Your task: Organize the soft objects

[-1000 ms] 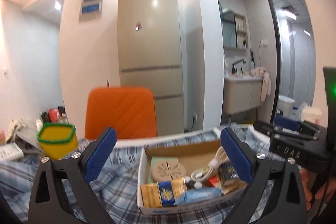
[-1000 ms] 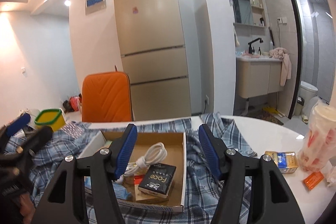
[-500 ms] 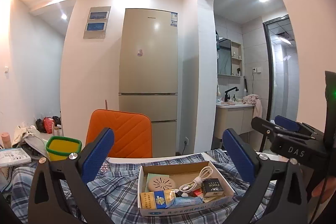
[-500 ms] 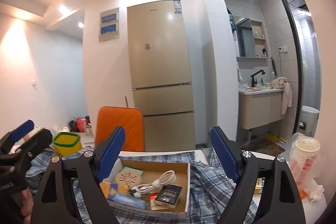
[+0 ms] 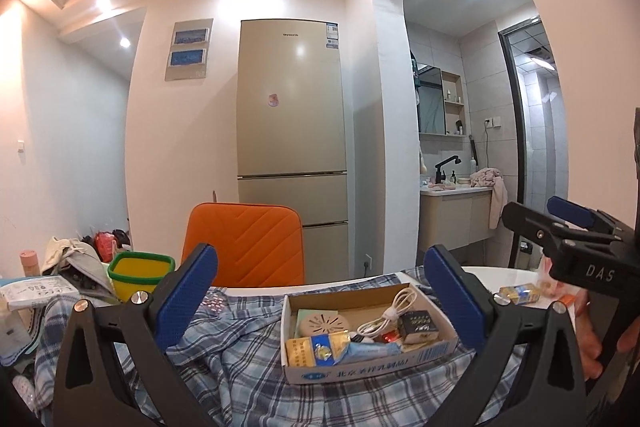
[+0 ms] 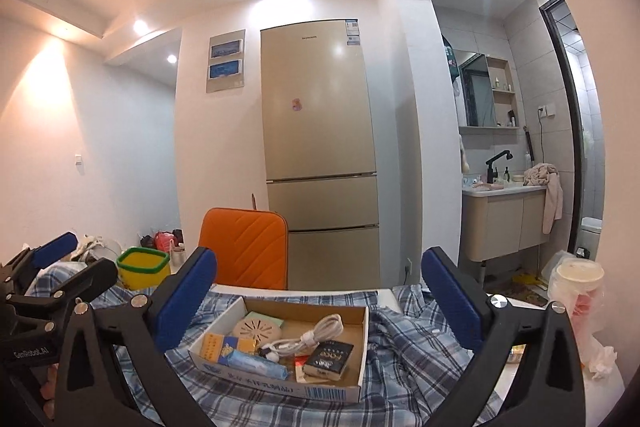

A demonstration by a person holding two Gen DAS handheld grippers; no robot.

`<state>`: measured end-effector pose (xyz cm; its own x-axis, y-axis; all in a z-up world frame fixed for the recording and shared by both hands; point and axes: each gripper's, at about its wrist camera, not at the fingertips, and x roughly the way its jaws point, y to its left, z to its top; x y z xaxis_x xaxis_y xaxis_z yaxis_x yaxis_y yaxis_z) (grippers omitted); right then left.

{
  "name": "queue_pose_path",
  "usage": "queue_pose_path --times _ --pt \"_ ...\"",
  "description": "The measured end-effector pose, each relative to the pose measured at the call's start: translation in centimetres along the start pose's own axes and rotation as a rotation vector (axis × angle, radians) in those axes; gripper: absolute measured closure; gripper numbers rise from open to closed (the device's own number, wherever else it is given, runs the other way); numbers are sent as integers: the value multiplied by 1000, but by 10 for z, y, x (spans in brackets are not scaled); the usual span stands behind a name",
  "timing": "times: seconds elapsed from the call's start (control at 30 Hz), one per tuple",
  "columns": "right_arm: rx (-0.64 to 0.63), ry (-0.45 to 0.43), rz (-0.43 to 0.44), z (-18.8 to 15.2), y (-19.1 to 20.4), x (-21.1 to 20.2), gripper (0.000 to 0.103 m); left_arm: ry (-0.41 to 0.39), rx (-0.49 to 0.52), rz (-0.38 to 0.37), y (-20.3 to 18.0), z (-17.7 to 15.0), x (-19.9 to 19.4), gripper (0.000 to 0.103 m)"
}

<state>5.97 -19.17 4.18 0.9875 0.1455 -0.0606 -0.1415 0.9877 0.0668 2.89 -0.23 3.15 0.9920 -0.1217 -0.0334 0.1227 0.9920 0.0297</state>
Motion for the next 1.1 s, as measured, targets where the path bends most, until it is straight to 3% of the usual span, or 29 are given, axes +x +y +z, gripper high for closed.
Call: queue_pose_path --times 0.5,1.1 --pt "-60 21 -29 -46 11 -1 0 27 -23 22 9 -32 -1 0" --pt "-56 27 -36 -51 9 3 0 48 -21 40 9 -34 1 0"
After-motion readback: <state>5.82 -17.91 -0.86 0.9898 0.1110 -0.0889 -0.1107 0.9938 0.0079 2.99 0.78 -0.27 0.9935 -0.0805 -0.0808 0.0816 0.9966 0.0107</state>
